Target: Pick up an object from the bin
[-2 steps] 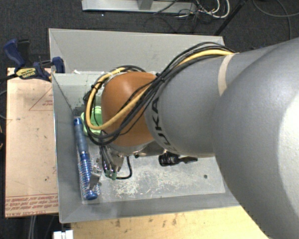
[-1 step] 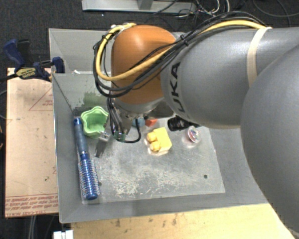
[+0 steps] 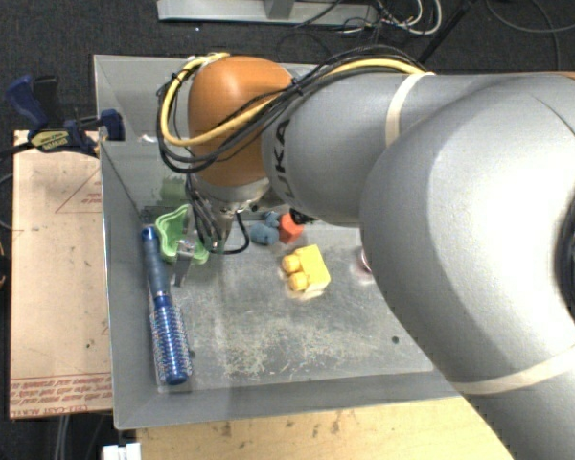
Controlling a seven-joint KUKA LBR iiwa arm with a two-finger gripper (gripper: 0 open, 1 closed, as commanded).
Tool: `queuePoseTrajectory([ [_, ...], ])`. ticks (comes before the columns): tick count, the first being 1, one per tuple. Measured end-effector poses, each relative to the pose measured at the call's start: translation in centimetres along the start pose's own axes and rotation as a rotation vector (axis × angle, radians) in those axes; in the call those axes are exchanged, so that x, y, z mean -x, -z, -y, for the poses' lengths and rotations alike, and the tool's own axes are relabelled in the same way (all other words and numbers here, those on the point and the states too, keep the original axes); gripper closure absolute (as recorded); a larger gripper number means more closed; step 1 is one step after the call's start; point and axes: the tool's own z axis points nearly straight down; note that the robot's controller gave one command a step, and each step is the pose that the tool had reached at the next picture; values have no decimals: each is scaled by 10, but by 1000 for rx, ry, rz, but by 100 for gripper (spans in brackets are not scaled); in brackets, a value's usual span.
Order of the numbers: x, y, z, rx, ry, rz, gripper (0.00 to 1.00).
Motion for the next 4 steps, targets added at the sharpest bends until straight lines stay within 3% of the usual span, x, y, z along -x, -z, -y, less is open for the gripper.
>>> queuePoseTrajectory([
  [1, 28, -44, 9, 5, -179, 3, 0],
  [2, 28, 82, 104, 3, 69, 8, 0],
  [3, 65, 70, 182, -1, 599, 4, 0],
  [4, 33, -59, 205, 4, 772, 12, 0],
])
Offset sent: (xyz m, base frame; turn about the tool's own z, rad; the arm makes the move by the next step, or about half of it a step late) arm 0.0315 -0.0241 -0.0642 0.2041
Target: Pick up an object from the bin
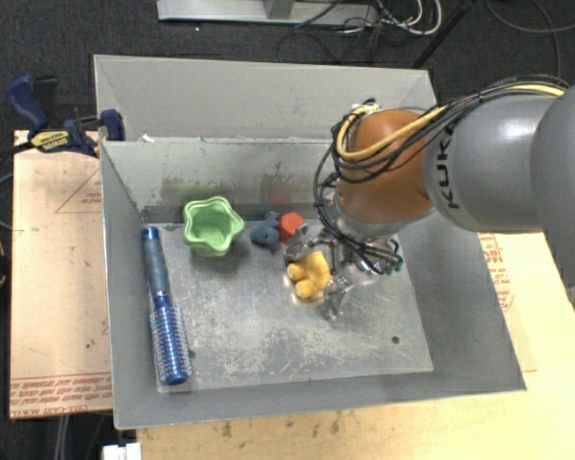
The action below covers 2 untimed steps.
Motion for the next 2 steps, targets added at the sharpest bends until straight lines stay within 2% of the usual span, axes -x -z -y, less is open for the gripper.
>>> queuePoseTrajectory([
  [1, 2, 3, 1, -3, 0, 5, 100],
  [2, -2, 146, -1, -3, -14, -1, 100],
])
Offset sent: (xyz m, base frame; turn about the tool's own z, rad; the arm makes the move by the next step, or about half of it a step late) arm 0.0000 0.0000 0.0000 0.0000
